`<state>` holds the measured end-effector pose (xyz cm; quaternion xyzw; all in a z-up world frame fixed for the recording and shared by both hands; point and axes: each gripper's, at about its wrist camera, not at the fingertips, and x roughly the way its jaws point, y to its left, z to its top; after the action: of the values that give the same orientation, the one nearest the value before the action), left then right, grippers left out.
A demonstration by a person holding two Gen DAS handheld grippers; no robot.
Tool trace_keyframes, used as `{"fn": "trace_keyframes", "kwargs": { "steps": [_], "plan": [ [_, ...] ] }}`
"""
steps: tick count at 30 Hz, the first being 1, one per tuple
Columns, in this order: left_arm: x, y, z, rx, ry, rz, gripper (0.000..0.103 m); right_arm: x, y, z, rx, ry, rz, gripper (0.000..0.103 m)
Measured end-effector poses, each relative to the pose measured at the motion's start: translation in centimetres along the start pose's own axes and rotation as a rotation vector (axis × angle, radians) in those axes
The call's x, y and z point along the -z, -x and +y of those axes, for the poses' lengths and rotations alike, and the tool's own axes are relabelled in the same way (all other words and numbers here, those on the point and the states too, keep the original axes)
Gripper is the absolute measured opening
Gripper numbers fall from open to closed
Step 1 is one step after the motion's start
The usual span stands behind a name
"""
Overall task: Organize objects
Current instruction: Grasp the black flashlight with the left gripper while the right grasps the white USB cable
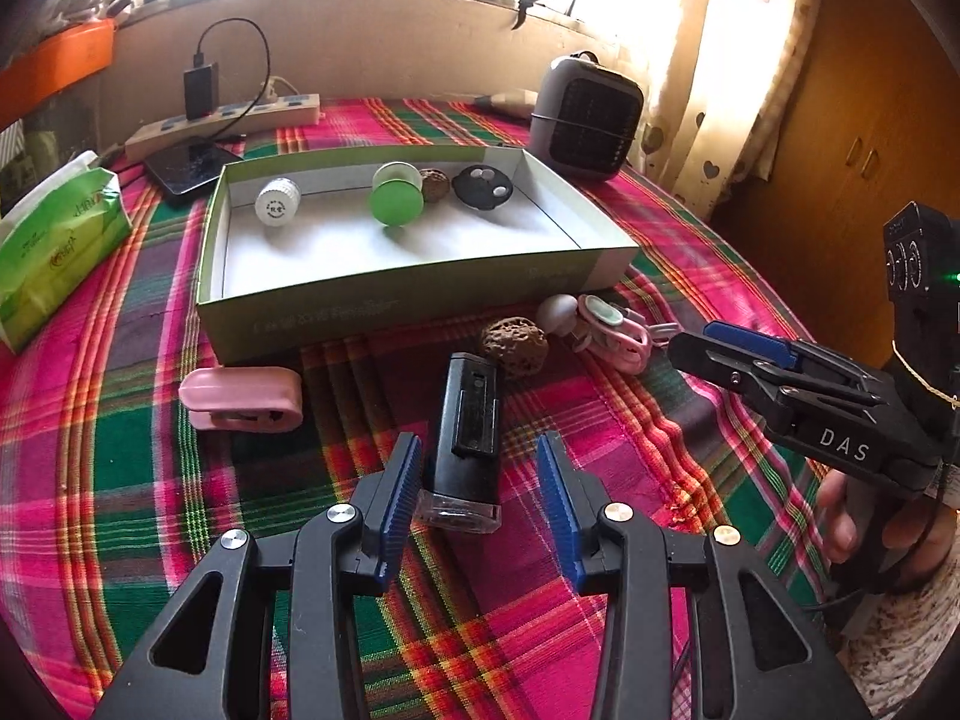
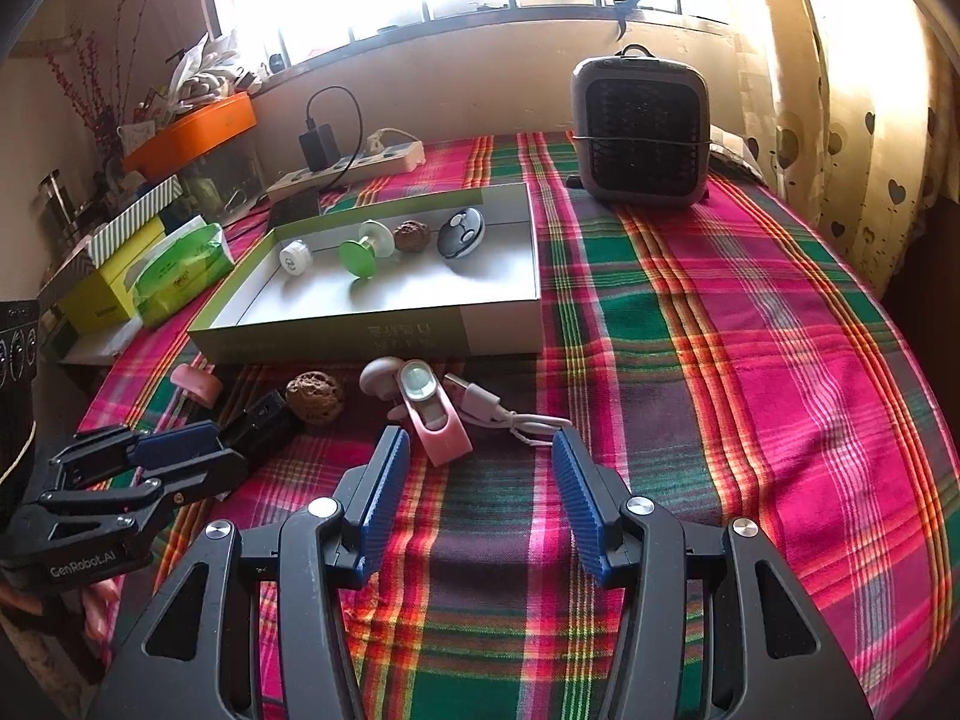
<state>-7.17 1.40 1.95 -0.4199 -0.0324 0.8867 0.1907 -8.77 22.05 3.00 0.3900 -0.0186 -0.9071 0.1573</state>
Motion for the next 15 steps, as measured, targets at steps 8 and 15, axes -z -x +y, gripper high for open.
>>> {"fn": "trace_keyframes", "kwargs": {
  "steps": [8, 15],
  "plan": [
    [-0.5, -0.8, -0.5, -0.075, -0.026, 0.005, 0.037, -0.4, -0.2, -0.5, 0.014, 0.013, 0.004, 0.051],
    [-0.6, -1.3, 0.4, -0.081, 0.0, 0.01, 0.037, -1.1, -1.2, -1.4, 0.094, 0.112, 0.029, 0.051]
  ]
}}
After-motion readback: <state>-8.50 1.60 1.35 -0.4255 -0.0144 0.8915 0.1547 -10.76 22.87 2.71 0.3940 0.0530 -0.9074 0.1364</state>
